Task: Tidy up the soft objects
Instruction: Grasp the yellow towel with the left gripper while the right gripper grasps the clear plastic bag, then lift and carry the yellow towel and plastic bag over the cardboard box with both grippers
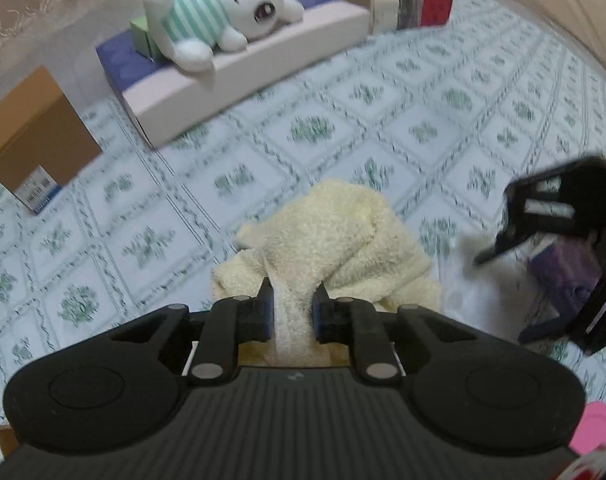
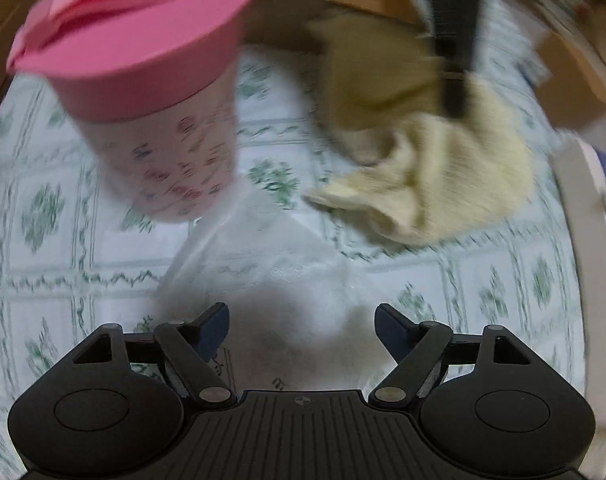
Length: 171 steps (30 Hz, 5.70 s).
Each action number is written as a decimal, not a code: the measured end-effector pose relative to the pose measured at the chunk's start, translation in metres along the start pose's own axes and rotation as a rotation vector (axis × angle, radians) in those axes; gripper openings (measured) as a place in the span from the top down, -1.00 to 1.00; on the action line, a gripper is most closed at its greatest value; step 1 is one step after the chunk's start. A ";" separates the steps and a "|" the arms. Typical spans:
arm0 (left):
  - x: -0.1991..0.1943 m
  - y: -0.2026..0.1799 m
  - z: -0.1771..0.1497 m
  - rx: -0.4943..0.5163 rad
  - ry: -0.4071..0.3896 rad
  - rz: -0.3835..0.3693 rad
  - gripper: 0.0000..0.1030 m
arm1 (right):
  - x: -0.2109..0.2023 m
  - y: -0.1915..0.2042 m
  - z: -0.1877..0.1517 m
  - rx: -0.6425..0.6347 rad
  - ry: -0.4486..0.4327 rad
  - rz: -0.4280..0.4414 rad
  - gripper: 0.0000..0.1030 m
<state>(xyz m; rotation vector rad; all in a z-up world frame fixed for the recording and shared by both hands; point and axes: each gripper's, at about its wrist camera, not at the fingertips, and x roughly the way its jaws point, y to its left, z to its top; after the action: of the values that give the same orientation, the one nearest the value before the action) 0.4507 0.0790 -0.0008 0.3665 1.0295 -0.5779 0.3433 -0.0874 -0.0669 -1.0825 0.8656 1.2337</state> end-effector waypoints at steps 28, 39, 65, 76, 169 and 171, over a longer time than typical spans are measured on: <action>-0.106 -0.017 -0.003 -0.146 -0.191 0.064 0.70 | -0.076 -0.019 -0.032 0.613 -0.193 -0.216 1.00; -0.207 -0.055 -0.045 -0.219 -0.285 0.162 0.70 | -0.171 0.043 -0.040 1.001 -0.431 -0.317 1.00; -0.292 -0.178 -0.285 -0.495 -0.393 0.229 0.70 | -0.163 0.234 -0.017 1.183 -0.655 -0.087 1.00; -0.297 -0.185 -0.326 -0.571 -0.388 0.275 0.70 | -0.159 0.233 0.023 1.143 -0.685 -0.024 1.00; -0.192 0.096 -0.184 -0.476 -0.384 0.348 0.70 | -0.054 -0.015 0.198 1.411 -0.719 -0.257 1.00; -0.183 0.095 -0.187 -0.467 -0.359 0.331 0.70 | -0.043 -0.013 0.201 1.403 -0.680 -0.237 1.00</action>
<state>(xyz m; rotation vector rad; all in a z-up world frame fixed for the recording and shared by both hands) 0.3083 0.3060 0.0731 0.0124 0.7065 -0.0875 0.3394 0.0924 0.0327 0.3582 0.7596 0.4534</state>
